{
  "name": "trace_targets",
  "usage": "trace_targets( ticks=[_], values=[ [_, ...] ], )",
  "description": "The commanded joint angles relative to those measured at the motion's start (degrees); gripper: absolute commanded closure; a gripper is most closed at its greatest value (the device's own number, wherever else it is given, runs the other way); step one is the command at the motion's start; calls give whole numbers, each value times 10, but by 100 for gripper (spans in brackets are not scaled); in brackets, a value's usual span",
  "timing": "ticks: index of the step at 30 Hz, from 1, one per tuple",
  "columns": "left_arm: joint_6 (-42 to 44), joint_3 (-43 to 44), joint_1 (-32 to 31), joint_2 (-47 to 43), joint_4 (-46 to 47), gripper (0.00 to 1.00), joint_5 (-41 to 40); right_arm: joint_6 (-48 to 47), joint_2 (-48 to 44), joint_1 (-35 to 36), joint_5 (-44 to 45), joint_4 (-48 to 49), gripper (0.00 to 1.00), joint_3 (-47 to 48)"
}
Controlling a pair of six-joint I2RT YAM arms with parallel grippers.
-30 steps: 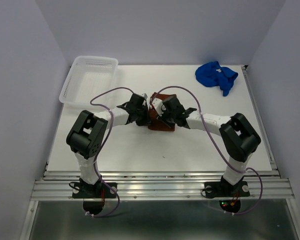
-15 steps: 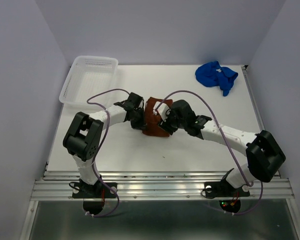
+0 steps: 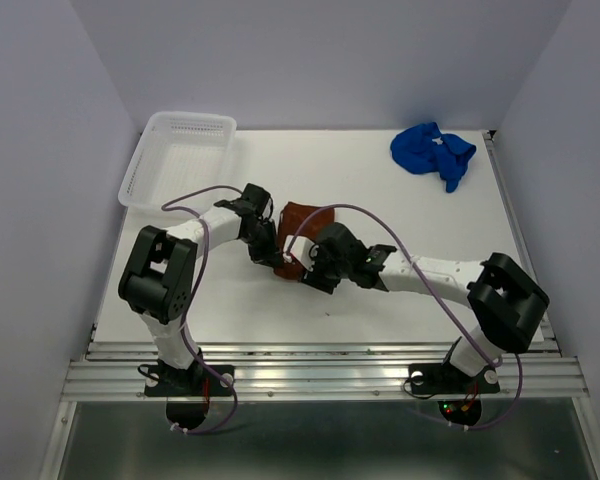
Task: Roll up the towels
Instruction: Roll the towel
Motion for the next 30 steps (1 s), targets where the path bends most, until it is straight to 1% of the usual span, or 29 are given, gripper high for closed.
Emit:
trace_targets(
  ticks=[1,5,7,11,14,17,18,20,21,22,24,25,27,28,29,30],
  values=[
    [-10,1,11,-35,-29,100,29,-5,19,16,23,14,39,12],
    [-10,0,18,-33,-28,100,56,-7,44,16,58,19,39,14],
    [-9,-2,23,-29,-27,100,70,-8,55,16,60,26,40,14],
    [-12,-10,29,-25,-25,100,82,-6,70,16,64,51,49,8],
    [-18,-22,37,-28,-17,100,106,0,78,16,85,76,51,-2],
    [-23,-29,45,-31,-15,100,114,4,84,16,89,103,56,-11],
    [-24,-34,48,-31,-13,100,117,6,87,16,92,109,59,-14],
    [-25,-37,50,-31,-12,100,121,11,92,16,90,112,70,-15],
    [-26,-39,50,-31,-13,100,120,14,93,16,90,111,77,-16],
    [-27,-40,52,-33,-14,100,120,21,92,16,90,104,86,-14],
    [-27,-44,55,-35,-13,100,121,27,81,16,75,89,93,-7],
    [-28,-45,56,-39,-12,100,122,40,76,16,71,61,99,-4],
    [-27,-43,57,-42,-15,100,117,56,61,16,26,38,99,4],
    [-26,-41,58,-43,-16,100,115,80,57,16,12,17,99,13],
    [-24,-40,59,-45,-18,96,112,89,55,16,-3,2,99,20],
    [-23,-40,59,-48,-19,88,112,101,55,16,-31,-14,99,26]
  ],
)
